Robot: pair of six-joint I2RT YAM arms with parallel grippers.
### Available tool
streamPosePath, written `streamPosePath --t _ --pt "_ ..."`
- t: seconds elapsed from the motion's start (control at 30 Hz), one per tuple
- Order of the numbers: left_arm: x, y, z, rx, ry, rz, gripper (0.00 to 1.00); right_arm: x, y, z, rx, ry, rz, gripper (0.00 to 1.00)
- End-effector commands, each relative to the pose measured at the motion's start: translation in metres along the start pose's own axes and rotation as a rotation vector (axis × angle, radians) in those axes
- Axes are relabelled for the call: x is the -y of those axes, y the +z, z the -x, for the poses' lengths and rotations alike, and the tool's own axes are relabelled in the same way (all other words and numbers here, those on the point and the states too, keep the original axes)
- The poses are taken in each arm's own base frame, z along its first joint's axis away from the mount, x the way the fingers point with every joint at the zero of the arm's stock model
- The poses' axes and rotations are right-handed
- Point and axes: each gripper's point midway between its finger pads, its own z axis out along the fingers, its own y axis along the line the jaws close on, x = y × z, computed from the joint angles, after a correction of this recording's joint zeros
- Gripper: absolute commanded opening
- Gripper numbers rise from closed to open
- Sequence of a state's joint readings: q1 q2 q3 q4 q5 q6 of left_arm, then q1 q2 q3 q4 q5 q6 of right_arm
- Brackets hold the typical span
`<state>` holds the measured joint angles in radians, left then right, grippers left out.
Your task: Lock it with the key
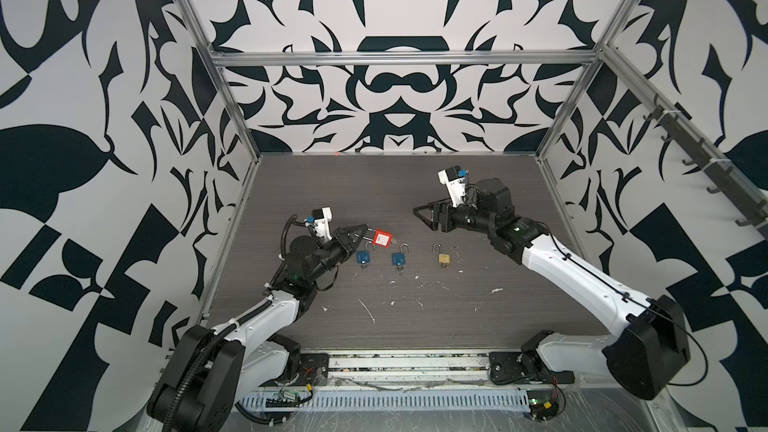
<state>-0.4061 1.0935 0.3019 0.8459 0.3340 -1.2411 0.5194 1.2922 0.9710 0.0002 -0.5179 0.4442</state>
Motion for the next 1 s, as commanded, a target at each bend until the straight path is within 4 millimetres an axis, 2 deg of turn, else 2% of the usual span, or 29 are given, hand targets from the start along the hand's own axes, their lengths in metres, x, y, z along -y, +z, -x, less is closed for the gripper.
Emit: streamPosePath --t 0.0,0.17,0.3,0.5,0.73,0.97 --pt "0.036 -0.003 0.018 0.079 -0.022 -0.117 0.0 -0.036 0.0 -0.001 0.008 -0.014 0.198 0.78" --pt "0.037 -0.002 0.018 0.069 -0.103 -0.124 0.0 -0.039 -0.003 -0.011 0.065 -0.176 0.221 0.76" --pt "0.042 -0.001 0.018 0.062 -0.162 -0.138 0.0 -0.045 0.0 -0.01 0.106 -0.288 0.239 0.74" --pt "0.052 0.003 0.015 0.022 -0.21 -0.161 0.0 -0.067 0.009 -0.008 0.184 -0.464 0.261 0.73" --pt "0.06 0.006 0.011 0.005 -0.224 -0.193 0.0 -0.056 0.036 -0.008 0.195 -0.518 0.22 0.72" --pt "0.063 0.006 0.009 -0.005 -0.227 -0.205 0.0 -0.058 0.048 -0.005 0.192 -0.516 0.246 0.66"
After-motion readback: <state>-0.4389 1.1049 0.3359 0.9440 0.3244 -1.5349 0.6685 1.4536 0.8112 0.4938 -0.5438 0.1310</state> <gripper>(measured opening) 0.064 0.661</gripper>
